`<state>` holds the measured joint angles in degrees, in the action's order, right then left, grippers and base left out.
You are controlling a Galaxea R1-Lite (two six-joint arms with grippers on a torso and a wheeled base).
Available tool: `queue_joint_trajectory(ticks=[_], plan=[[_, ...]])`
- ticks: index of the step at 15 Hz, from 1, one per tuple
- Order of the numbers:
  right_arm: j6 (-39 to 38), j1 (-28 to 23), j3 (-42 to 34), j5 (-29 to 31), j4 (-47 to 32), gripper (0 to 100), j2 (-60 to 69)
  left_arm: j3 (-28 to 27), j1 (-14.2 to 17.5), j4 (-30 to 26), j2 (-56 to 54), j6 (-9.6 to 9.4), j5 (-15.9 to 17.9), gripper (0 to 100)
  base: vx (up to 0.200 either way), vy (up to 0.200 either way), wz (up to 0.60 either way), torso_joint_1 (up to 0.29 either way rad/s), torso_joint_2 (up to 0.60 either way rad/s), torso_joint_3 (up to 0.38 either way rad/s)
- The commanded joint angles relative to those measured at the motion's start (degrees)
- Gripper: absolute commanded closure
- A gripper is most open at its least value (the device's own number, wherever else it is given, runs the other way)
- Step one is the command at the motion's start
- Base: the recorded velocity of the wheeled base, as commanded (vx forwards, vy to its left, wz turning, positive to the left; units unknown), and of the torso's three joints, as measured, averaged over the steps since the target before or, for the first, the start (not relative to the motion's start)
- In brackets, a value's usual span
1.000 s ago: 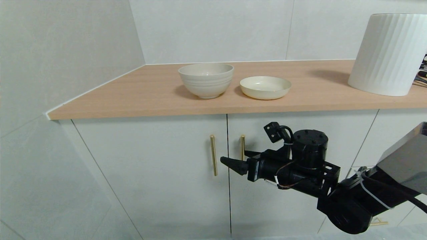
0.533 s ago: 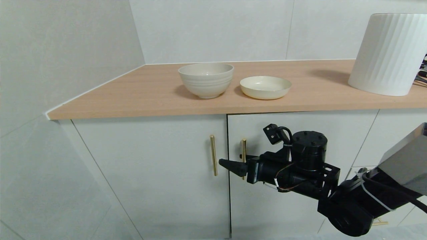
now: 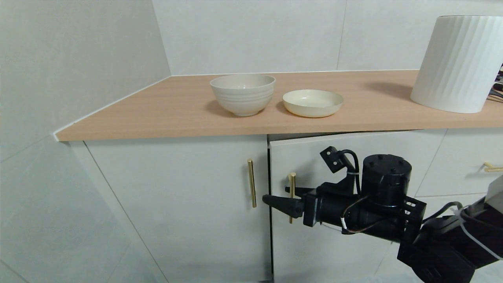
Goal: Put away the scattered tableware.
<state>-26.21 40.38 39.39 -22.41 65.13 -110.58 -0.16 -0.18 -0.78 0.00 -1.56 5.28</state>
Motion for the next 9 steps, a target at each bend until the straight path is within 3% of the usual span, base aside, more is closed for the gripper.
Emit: queue_joint_trajectory(ticks=[1, 6, 9], plan=[[0.02, 0.41, -2.21, -1.15, -0.01, 0, 3.88, -0.02, 0.01, -0.01, 0.00, -0.02, -0.01, 0, 0.000, 0.000, 0.00, 0.000, 0.00, 0.000], [0.11, 1.37, -7.40, -4.14, -0.01, 0, 7.84, -0.02, 0.01, -0.01, 0.00, 0.07, -0.01, 0, 0.000, 0.000, 0.00, 0.000, 0.00, 0.000], [0.19, 1.46, -8.63, -4.22, -0.01, 0, 8.01, -0.90, 0.01, 0.52, 0.00, -1.78, 0.17, 0, 0.000, 0.000, 0.00, 0.000, 0.00, 0.000]])
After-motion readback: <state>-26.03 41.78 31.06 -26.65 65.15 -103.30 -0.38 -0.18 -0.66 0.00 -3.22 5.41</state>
